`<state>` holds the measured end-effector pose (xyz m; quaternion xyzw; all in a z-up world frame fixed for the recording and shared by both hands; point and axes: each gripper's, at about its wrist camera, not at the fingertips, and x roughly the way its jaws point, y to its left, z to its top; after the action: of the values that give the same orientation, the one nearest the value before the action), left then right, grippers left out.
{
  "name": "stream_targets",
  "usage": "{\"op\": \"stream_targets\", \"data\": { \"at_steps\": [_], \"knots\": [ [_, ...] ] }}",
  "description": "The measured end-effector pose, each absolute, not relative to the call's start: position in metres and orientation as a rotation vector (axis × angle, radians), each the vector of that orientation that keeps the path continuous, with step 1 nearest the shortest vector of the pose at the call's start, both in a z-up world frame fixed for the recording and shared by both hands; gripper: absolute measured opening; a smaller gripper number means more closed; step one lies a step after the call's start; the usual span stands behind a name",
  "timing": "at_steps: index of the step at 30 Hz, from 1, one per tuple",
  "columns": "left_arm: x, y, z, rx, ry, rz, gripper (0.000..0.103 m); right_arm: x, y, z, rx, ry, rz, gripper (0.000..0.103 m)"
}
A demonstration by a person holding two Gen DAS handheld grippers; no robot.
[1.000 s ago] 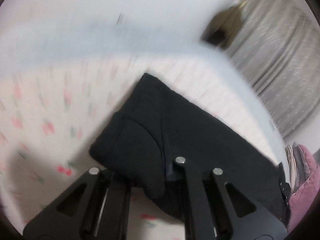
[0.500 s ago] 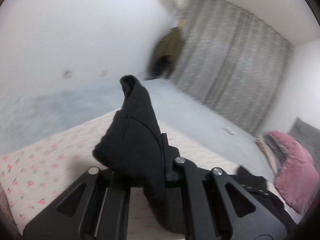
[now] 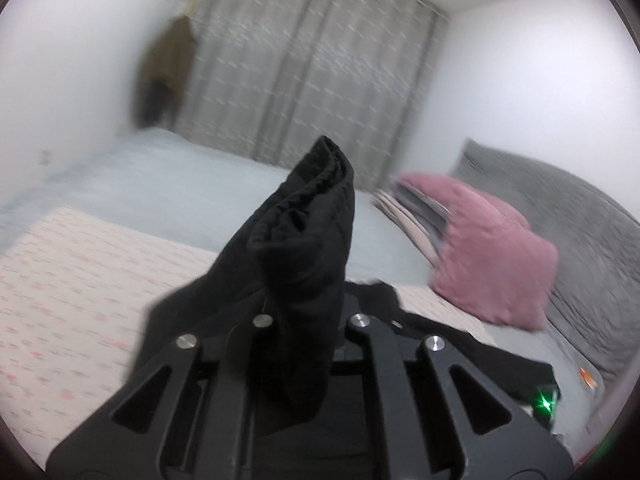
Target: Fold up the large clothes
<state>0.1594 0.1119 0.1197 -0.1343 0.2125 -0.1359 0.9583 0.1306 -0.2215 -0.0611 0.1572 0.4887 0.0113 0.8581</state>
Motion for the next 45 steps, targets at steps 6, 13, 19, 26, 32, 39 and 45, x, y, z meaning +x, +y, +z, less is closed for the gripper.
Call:
{"op": "stream_targets", "data": {
  "at_steps": [6, 13, 19, 26, 32, 39, 45],
  "knots": [
    [0.181, 0.021, 0.096, -0.223, 0.55, -0.419, 0.01, 0.129, -0.237, -0.058, 0.381, 1.005, 0.016, 0.079],
    [0.192, -0.05, 0.056, -0.081, 0.807, -0.682, 0.035, 0.132, -0.262, -0.063, 0.462, 0.99, -0.021, 0.079],
    [0.185, 0.015, 0.057, -0.113, 0.754, -0.608, 0.058, 0.134, -0.281, -0.07, 0.618, 0.933, 0.033, 0.079],
    [0.192, 0.127, 0.023, -0.096, 0.741, -0.293, 0.058, 0.159, -0.248, -0.1, 0.757, 0.976, 0.253, 0.074],
    [0.193, 0.167, -0.005, -0.164, 0.745, -0.243, 0.045, 0.173, -0.198, -0.095, 0.508, 0.976, 0.257, 0.01],
    [0.197, 0.143, -0.041, -0.091, 0.836, -0.274, 0.042, 0.176, -0.192, -0.047, 0.168, 0.725, 0.061, 0.01],
    [0.195, 0.137, -0.052, -0.048, 0.848, -0.225, 0.042, 0.202, -0.208, -0.113, 0.099, 0.911, -0.104, 0.011]
  ]
}}
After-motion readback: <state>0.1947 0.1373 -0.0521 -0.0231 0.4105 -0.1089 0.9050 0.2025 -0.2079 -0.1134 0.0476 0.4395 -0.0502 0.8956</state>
